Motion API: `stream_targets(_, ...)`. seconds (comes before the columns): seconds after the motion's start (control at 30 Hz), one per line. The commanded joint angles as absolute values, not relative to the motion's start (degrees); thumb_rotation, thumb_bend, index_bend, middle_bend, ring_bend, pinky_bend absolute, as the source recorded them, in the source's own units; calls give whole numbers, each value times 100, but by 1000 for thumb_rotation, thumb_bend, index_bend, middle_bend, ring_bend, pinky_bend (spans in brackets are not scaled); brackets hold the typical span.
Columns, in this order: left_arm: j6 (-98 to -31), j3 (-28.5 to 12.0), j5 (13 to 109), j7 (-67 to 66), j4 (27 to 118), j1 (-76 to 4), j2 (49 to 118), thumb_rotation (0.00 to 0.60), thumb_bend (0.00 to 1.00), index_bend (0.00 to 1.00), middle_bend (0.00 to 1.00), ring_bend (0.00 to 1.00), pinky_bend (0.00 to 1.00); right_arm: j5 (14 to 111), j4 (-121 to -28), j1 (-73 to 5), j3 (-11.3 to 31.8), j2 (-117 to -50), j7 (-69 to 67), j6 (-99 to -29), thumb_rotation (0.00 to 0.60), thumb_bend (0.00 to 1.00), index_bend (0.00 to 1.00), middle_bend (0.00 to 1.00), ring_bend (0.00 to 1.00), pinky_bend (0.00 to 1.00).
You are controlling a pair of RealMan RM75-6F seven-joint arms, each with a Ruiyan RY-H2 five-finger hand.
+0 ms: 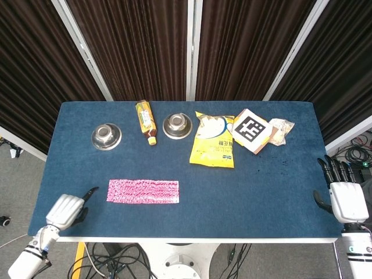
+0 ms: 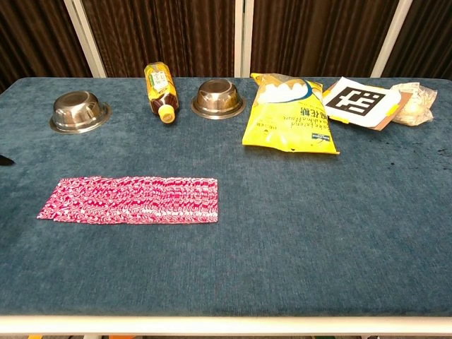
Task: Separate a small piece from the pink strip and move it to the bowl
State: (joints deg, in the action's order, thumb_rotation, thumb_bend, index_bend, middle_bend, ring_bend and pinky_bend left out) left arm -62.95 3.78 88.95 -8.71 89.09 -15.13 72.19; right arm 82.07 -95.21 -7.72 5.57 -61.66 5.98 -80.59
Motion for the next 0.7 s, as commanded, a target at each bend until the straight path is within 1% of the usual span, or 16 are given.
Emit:
stream_targets(0.03,-5874,412,8616,-1215,8820,-1710,7503,600,589,106,946,923,1000,8197,-9533,-779,560,-6160,610,-8048,600,298,0,0,0,0)
stream_targets(0.2,-5437,445,8288,-1373,8668,-1857,7669,600,588,106,937,916,1000,8142,-9537,-805,590,-6134,640,-8019,600,297,0,0,0,0)
stream_targets(0.47,-5536,392,8238,-1320,8425,-1910,7918,600,588,106,937,916,1000,7914,-9495,-878,643,-6164,693,-7846,600,297,0,0,0,0)
stream_targets(0.7,-5519,400,8188,-1305,8354,-1969,7992,600,589,106,938,915,1000,7887,-9481,-891,645,-6183,710,-7839,600,298,0,0,0,0)
